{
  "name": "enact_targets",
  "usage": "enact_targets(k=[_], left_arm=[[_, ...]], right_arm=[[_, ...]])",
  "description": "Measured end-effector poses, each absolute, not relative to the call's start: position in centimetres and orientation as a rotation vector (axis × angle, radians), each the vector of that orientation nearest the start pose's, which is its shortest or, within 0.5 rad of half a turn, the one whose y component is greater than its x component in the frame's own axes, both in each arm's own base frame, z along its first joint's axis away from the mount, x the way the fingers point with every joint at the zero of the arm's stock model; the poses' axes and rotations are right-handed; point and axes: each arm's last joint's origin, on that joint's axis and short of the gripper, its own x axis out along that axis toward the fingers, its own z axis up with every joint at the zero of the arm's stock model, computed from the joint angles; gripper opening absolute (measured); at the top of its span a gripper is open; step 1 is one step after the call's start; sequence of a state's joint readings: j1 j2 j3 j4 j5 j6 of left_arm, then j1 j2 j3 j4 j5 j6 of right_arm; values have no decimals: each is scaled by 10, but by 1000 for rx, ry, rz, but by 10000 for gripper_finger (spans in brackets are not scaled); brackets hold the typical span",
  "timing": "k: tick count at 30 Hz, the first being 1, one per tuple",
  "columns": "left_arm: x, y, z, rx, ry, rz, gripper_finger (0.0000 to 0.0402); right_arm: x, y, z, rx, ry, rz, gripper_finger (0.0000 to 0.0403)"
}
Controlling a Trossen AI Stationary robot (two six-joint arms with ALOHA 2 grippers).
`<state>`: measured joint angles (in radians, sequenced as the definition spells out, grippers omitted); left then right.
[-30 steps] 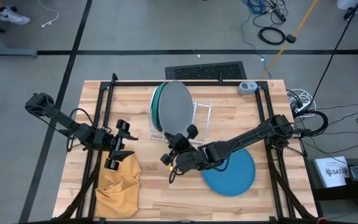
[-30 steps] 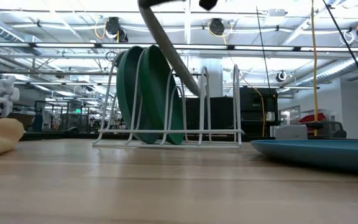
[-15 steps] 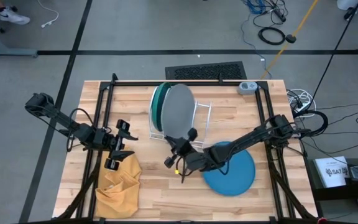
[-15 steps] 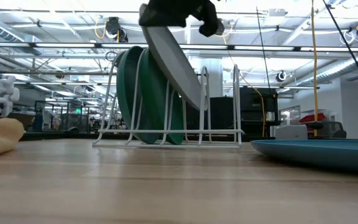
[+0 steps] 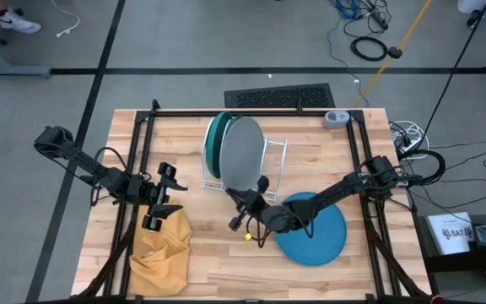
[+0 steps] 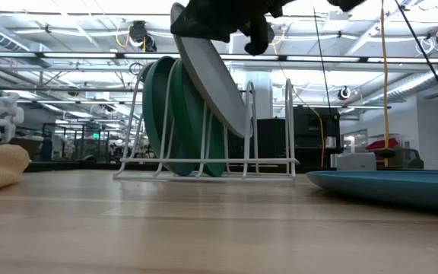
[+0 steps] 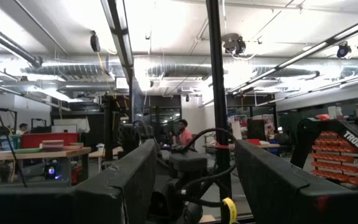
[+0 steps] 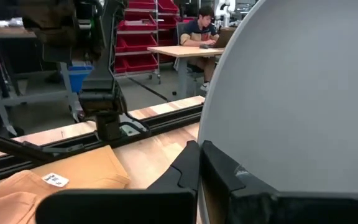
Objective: Sort dishes
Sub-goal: Put the gray plate in the white dish rack
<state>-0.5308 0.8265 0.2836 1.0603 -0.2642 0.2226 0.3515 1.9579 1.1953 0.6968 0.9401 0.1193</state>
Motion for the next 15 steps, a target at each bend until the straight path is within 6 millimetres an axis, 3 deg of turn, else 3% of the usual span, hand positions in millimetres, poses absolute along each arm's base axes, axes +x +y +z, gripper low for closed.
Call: enact_targets(k=[15], left_arm=[[146, -77, 270, 17, -500, -206, 217]], right_arm=[[371, 109, 184, 247, -162, -478, 0]])
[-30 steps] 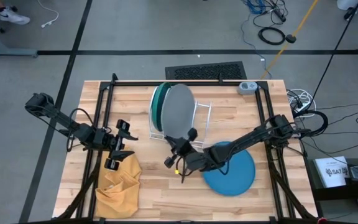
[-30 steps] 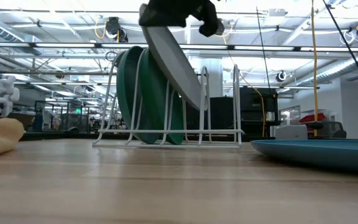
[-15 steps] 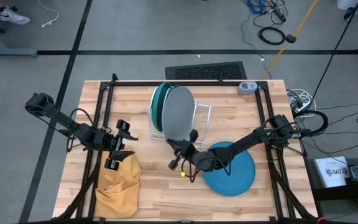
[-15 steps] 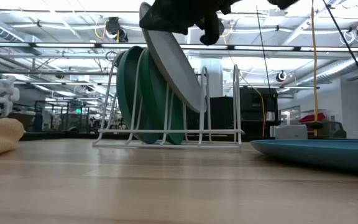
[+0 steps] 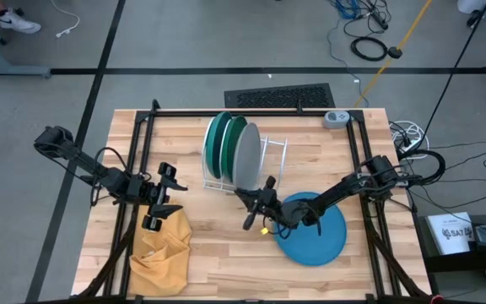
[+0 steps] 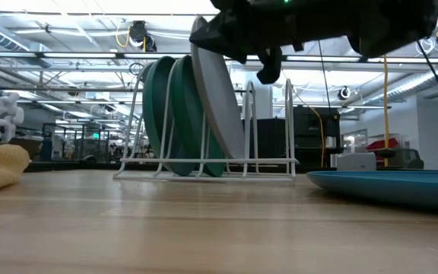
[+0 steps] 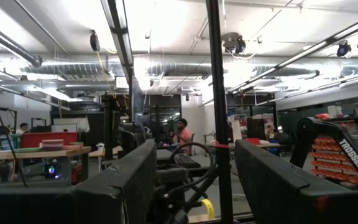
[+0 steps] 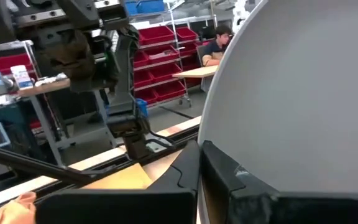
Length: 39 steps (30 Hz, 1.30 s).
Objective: Sort dishes
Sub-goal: Put the gray plate in the white dish rack
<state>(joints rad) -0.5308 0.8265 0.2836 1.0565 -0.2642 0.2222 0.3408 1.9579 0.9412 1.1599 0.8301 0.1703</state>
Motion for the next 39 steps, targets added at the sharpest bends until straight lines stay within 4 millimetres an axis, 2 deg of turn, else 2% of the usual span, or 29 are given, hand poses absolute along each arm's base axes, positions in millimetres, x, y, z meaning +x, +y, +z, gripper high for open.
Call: enact_targets(k=[7, 14, 23, 27, 34, 39], left_arm=[[146, -77, 270, 17, -500, -206, 217], [146, -77, 270, 17, -500, -206, 217], [146, -77, 270, 17, -501, -207, 217], [146, -77, 270, 17, -501, -207, 217], [146, -77, 269, 15, -498, -209, 217], [147, -77, 269, 19, -490, -210, 217]], right_arm=[[364, 95, 179, 244, -216, -421, 0], [367, 78, 180, 236, -238, -400, 0], [368, 73, 179, 223, -227, -422, 4], [367, 74, 179, 228, -229, -446, 32], [364, 80, 180, 233, -231, -505, 111], [360, 88, 189, 216, -243, -506, 155]])
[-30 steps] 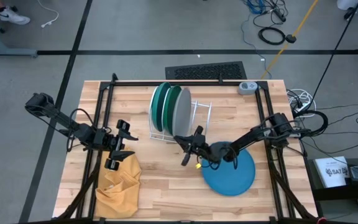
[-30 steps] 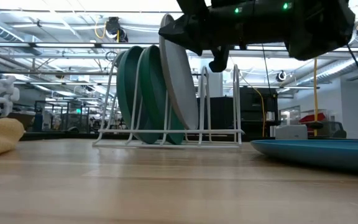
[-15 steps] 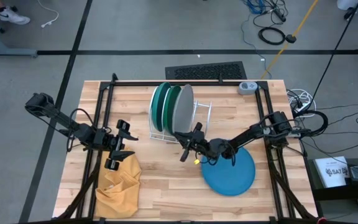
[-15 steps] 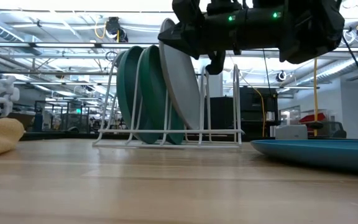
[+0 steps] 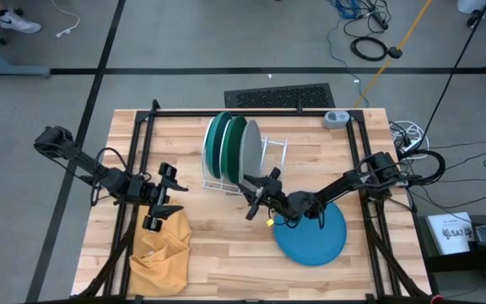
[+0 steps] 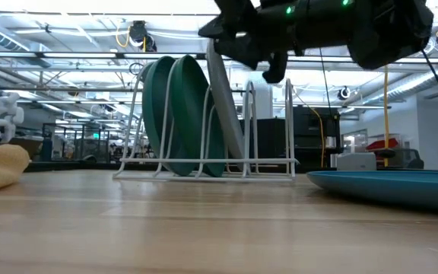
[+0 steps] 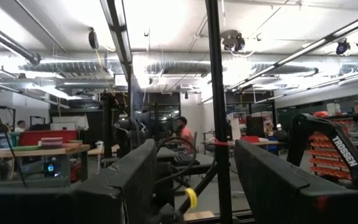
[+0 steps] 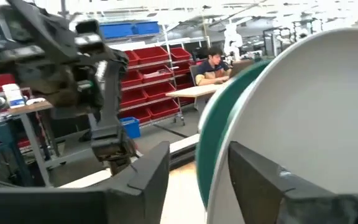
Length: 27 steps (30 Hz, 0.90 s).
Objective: Sort dishes
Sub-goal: Put the gray plate in the white dish rack, then put the blue plate in the white dish rack
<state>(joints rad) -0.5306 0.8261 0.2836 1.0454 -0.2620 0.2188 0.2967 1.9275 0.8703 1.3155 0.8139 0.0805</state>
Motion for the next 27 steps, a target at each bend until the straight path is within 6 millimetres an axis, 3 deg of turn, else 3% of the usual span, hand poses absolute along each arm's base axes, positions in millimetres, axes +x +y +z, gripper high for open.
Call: enact_targets(k=[8, 18, 22, 27], left_arm=[[147, -78, 268, 27, -480, -211, 217], [147, -78, 267, 29, -475, -212, 217], [148, -78, 266, 29, -466, -215, 217], [149, -79, 263, 41, -434, -220, 217]], right_arm=[[346, 101, 218, 173, -270, -541, 179], [335, 112, 232, 113, -221, -594, 217], [323, 131, 242, 88, -213, -536, 216], [294, 168, 256, 43, -95, -565, 207]])
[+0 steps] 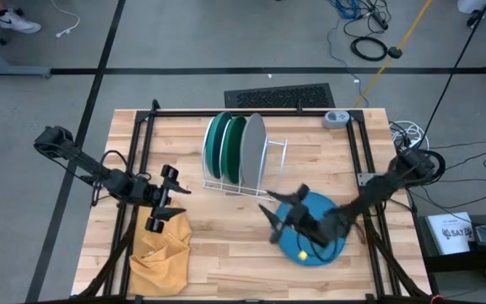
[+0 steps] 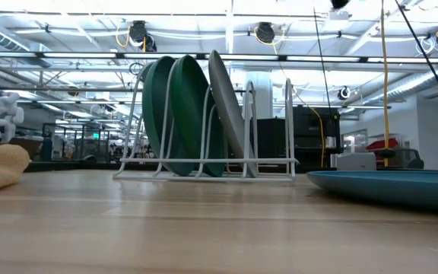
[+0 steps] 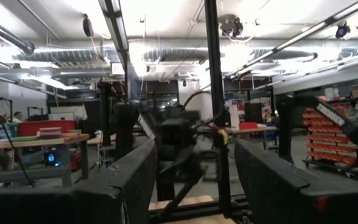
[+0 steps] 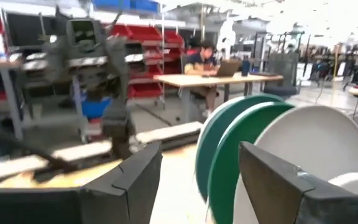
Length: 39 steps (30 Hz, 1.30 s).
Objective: Sort dishes
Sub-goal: Put the blue plate in the white dish rack
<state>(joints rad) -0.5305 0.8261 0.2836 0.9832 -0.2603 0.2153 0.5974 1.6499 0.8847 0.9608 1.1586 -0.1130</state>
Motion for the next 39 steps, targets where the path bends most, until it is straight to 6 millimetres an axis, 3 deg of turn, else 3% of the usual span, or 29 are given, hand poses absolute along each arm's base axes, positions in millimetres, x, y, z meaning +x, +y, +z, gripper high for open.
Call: enact_targets(k=[7, 10, 14, 20, 28, 33, 39], left_arm=[[151, -80, 259, 60, -389, -226, 217], [151, -80, 259, 62, -384, -225, 217], [151, -80, 259, 62, -385, -224, 217], [151, -80, 259, 61, -386, -223, 217], [151, -80, 259, 61, -386, -222, 217], [151, -80, 259, 63, -384, -222, 217], [151, -80, 258, 64, -380, -220, 217]], right_arm=[[256, 221, 277, 105, -6, -513, 204], [255, 233, 281, 147, 22, -490, 204], [267, 243, 274, 210, 126, -407, 203], [300, 240, 254, 378, 479, -343, 203], [321, 221, 244, 416, 958, -551, 203], [332, 212, 211, 484, 1332, -648, 203], [350, 213, 180, 502, 1387, -614, 203]])
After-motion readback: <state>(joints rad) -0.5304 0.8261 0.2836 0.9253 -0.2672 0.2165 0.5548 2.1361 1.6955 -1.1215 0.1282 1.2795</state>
